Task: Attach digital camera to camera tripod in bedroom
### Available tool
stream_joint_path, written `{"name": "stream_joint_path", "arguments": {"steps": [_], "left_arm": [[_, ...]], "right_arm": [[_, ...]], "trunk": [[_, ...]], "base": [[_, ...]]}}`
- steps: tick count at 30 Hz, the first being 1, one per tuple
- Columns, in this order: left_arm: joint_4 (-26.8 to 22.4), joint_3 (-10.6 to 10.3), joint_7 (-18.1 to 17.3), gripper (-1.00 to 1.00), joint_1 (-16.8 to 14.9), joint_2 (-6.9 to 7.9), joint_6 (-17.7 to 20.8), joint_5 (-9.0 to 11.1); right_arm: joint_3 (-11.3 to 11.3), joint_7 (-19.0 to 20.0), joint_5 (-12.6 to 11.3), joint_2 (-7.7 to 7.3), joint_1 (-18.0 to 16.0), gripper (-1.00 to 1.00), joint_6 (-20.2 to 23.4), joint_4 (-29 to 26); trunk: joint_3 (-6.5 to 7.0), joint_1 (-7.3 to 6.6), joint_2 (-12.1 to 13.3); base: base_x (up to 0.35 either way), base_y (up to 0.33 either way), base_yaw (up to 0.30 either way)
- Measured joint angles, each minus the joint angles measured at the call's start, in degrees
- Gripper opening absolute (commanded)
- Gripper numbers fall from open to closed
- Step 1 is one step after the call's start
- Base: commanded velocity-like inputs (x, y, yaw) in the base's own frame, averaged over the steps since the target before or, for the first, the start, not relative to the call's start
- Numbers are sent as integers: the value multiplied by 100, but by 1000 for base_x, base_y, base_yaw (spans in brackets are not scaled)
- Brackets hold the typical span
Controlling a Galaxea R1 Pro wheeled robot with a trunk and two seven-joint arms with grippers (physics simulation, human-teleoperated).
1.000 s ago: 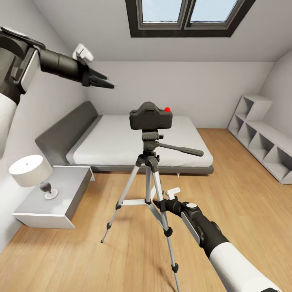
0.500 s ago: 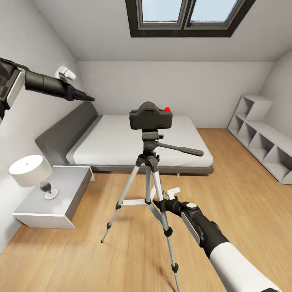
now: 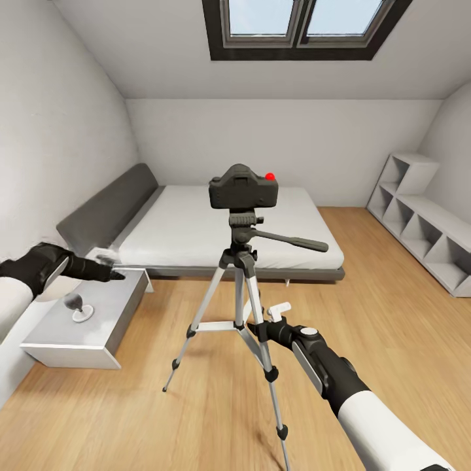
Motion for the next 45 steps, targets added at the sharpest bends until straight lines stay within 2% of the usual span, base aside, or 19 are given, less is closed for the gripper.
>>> {"name": "stream_joint_path", "arguments": {"steps": [3, 4, 8, 9, 13, 14, 15, 20, 21, 26, 28, 33, 34, 40, 41, 45], "left_arm": [[546, 6, 645, 100, 261, -17, -444, 91], [878, 7, 995, 100, 413, -29, -779, 159], [1269, 31, 1444, 100, 849, -37, -1377, 320], [1354, 37, 1557, 100, 1142, -50, -1580, 400], [1441, 33, 1705, 100, 1858, -69, -1828, 590], [1460, 44, 1757, 100, 2169, -93, -1927, 727], [1468, 37, 1783, 100, 2347, -106, -1984, 806], [1492, 47, 1910, 100, 3083, -145, -2301, 1292], [1496, 47, 1944, 100, 3374, -155, -2413, 1487], [1498, 44, 1988, 100, 4120, -183, -2609, 1914], [1499, 44, 2010, 100, 4478, -249, -2681, 2099], [1501, 52, 2193, 100, 4939, -486, -2759, 2252], [1502, 47, 2323, 100, 5065, -598, -2774, 2288], [1502, 64, 2850, 100, 5317, -1035, -2765, 2454], [1503, 64, 3050, 100, 5416, -1184, -2761, 2561], [1503, 71, 3439, 100, 5659, -1502, -2755, 2900]], "right_arm": [[4, 1, 22, 7, 0, -100, 1, -10], [3, 2, 35, 11, 0, -100, 2, -12], [7, 4, 40, 13, -1, -100, 0, -16], [5, 2, 43, 15, 0, -100, 4, -14], [11, 2, 58, 21, -1, -100, 2, -24], [10, 2, 58, 22, -1, -100, 2, -22], [14, 2, 59, 23, -1, -100, 3, -28], [11, 4, 49, 18, -1, -100, -1, -20], [9, 2, 43, 17, -1, -100, -1, -16], [10, 3, 57, 21, -1, -100, 3, -22], [14, 1, 64, 27, -1, -100, 3, -28], [11, 2, 62, 26, -1, -100, 3, -24], [11, 2, 62, 25, -1, -100, 2, -24], [13, 0, 68, 31, -1, -100, 2, -27], [11, 1, 65, 29, -1, -100, 3, -25], [8, 3, 52, 22, -1, -100, 3, -19]], "trunk": [[0, 0, 0], [0, 0, 0], [0, 0, 0], [0, 0, -1], [-1, 0, 0], [0, 0, -1], [-1, 0, 0], [0, 0, 0], [0, 0, 0], [0, 0, -1], [0, 0, -1], [0, 0, -1], [-1, 0, -1], [0, 0, -1], [-1, 0, -1], [0, 0, -1]], "base": [[0, 0, 0], [0, 0, 0], [0, 0, 0], [0, 0, 0], [0, 0, 0], [0, 0, 0], [0, 0, 0], [0, 0, 0], [0, 0, 0], [0, 0, 0], [0, 0, 0], [0, 0, 0], [0, 0, 0], [0, 0, 0], [0, 0, 0], [0, 0, 0]]}}
